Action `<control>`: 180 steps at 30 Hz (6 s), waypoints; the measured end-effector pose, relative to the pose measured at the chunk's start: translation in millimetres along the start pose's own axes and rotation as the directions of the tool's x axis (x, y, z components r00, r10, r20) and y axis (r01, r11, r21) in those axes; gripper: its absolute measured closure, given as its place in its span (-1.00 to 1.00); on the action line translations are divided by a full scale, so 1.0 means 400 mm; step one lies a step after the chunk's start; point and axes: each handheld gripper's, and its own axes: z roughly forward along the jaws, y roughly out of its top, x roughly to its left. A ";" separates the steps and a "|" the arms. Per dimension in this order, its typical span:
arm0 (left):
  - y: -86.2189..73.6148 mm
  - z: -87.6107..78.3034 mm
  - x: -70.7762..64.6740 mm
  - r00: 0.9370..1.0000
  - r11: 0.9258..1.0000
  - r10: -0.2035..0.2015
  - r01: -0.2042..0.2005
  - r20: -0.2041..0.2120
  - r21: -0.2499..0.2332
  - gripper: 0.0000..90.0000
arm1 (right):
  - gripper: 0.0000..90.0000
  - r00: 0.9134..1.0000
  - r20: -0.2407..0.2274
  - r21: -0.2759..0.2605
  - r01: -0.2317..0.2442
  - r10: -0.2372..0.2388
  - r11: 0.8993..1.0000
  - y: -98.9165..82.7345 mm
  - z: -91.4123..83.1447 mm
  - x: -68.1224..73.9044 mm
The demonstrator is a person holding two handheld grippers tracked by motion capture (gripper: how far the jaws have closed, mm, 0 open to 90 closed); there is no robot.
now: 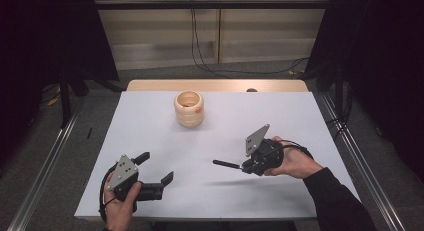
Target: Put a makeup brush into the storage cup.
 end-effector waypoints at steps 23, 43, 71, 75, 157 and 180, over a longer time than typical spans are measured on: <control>0.075 0.022 -0.046 0.987 0.992 0.124 -0.124 0.101 -0.007 -0.92 | 0.74 1.000 -0.025 -0.011 0.004 -0.004 1.000 0.006 0.000 0.000; 0.153 0.123 -0.074 0.955 0.978 0.101 -0.147 0.280 0.148 -0.96 | 0.74 0.998 -0.038 0.007 0.041 -0.040 0.999 0.024 0.016 0.011; 0.172 0.242 -0.129 0.861 0.874 0.124 -0.330 0.493 0.356 -0.45 | 0.74 0.994 -0.063 0.040 0.086 -0.084 0.995 0.054 0.033 0.032; 0.171 0.265 -0.134 0.845 0.848 0.120 -0.360 0.521 0.388 -0.44 | 0.74 0.994 -0.065 0.039 0.096 -0.093 0.995 0.056 0.036 0.032; 0.121 0.332 -0.177 0.768 0.770 0.065 -0.445 0.637 0.458 0.77 | 0.24 0.988 -0.130 -0.062 0.078 -0.085 0.995 0.040 0.047 0.025; 0.124 0.298 -0.161 0.792 0.816 0.054 -0.386 0.608 0.430 0.77 | -0.76 0.995 -0.079 -0.240 -0.078 0.060 0.968 0.000 0.013 0.002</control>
